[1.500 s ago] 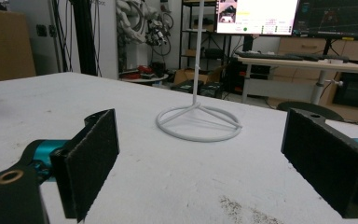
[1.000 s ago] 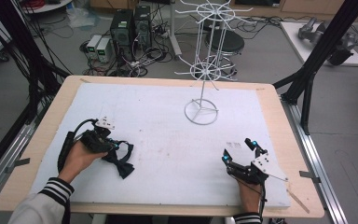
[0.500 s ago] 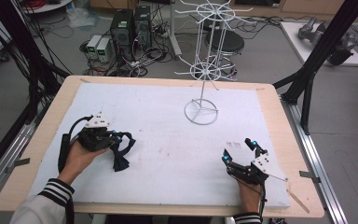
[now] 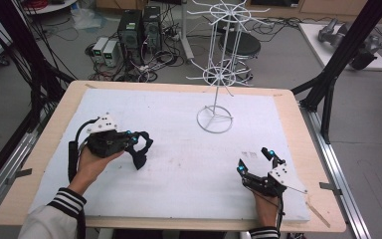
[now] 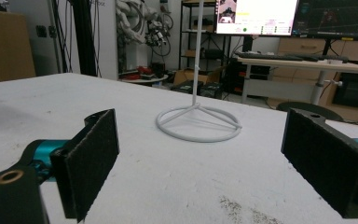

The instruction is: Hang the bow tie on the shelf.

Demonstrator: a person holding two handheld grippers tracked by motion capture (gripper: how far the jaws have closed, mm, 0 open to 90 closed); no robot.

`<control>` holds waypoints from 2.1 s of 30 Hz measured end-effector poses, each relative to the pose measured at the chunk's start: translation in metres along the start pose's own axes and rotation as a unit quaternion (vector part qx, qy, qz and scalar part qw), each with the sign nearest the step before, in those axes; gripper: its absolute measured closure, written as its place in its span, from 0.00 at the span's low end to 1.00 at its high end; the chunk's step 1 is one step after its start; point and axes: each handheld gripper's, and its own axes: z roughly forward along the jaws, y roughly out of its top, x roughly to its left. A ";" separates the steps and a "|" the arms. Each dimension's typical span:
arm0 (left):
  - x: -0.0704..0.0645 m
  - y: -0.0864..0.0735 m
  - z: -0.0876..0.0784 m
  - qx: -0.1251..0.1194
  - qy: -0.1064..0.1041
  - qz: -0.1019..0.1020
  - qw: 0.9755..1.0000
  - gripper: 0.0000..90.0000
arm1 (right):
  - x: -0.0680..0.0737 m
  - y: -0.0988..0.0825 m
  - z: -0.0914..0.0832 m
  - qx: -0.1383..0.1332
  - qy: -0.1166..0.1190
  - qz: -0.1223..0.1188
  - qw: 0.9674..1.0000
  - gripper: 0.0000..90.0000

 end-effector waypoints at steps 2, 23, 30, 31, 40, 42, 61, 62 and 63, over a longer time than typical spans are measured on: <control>-0.004 0.006 0.002 -0.014 -0.005 -0.003 1.000 0.98 | 0.000 0.000 0.000 -0.001 0.000 -0.001 1.000 0.11; -0.039 0.066 0.044 -0.093 -0.056 -0.004 0.994 0.98 | -0.001 0.000 -0.001 -0.002 0.000 0.007 1.000 0.11; -0.042 0.079 0.054 -0.100 -0.053 0.000 0.994 0.98 | -0.002 0.000 -0.001 -0.004 0.001 0.009 1.000 0.11; -0.042 0.081 0.056 -0.102 -0.055 0.000 0.993 0.98 | -0.002 0.000 -0.001 -0.003 0.001 0.009 1.000 0.11; -0.043 0.097 0.073 -0.107 -0.058 0.007 0.993 0.98 | -0.002 0.000 -0.001 -0.005 -0.001 0.008 1.000 0.11; -0.042 0.100 0.077 -0.105 -0.059 0.008 0.993 0.98 | -0.002 0.000 -0.001 -0.005 -0.001 0.008 1.000 0.11; -0.029 0.122 0.099 -0.127 -0.054 -0.010 0.990 0.98 | -0.002 0.000 -0.001 -0.003 -0.002 0.013 1.000 0.11; -0.028 0.123 0.099 -0.130 -0.056 -0.016 0.990 0.98 | -0.002 0.000 -0.001 -0.003 -0.002 0.012 1.000 0.11; -0.027 0.124 0.100 -0.132 -0.056 -0.017 0.990 0.98 | -0.002 0.000 -0.001 -0.003 -0.002 0.012 1.000 0.11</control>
